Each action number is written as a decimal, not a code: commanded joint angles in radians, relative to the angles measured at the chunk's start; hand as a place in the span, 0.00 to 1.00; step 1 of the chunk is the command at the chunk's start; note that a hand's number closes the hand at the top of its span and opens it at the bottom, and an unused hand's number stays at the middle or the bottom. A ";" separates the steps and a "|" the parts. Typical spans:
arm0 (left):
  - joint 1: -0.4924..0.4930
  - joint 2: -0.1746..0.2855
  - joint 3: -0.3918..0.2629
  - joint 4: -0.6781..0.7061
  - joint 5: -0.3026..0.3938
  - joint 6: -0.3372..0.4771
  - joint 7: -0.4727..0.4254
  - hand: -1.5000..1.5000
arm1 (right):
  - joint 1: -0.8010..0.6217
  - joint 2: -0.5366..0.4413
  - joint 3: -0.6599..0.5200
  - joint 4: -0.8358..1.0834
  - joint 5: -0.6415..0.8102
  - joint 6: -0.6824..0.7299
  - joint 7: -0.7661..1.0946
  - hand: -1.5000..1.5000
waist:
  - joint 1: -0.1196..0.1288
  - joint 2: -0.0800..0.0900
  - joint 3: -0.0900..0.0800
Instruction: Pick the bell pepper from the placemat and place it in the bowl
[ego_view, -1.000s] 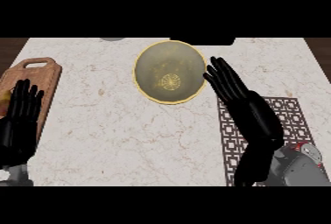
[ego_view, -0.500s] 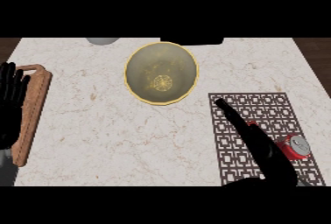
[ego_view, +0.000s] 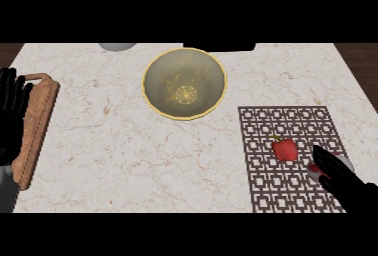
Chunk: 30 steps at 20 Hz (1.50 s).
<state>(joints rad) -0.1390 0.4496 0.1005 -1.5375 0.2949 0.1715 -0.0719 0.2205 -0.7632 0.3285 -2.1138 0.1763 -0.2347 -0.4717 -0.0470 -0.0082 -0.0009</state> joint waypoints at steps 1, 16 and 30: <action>-0.029 0.011 0.011 -0.005 0.006 0.000 0.036 0.50 | 0.121 -0.162 -0.145 -0.131 0.011 0.036 0.120 0.00 | -0.002 -0.001 -0.001; -0.049 -0.015 0.018 0.044 0.003 -0.059 0.018 0.50 | 0.246 -0.394 -0.369 -0.186 0.132 0.402 0.378 0.00 | 0.031 0.005 0.001; -0.077 -0.061 0.040 0.060 -0.059 -0.080 0.015 0.50 | -0.001 -0.081 -0.129 0.016 0.417 0.531 0.416 0.00 | 0.049 0.009 0.001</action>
<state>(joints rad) -0.2201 0.3976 0.1259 -1.4851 0.2474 0.0990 -0.0481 0.2710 -0.9252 0.1359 -2.1414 0.5247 0.2605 -0.0756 0.0009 0.0003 0.0000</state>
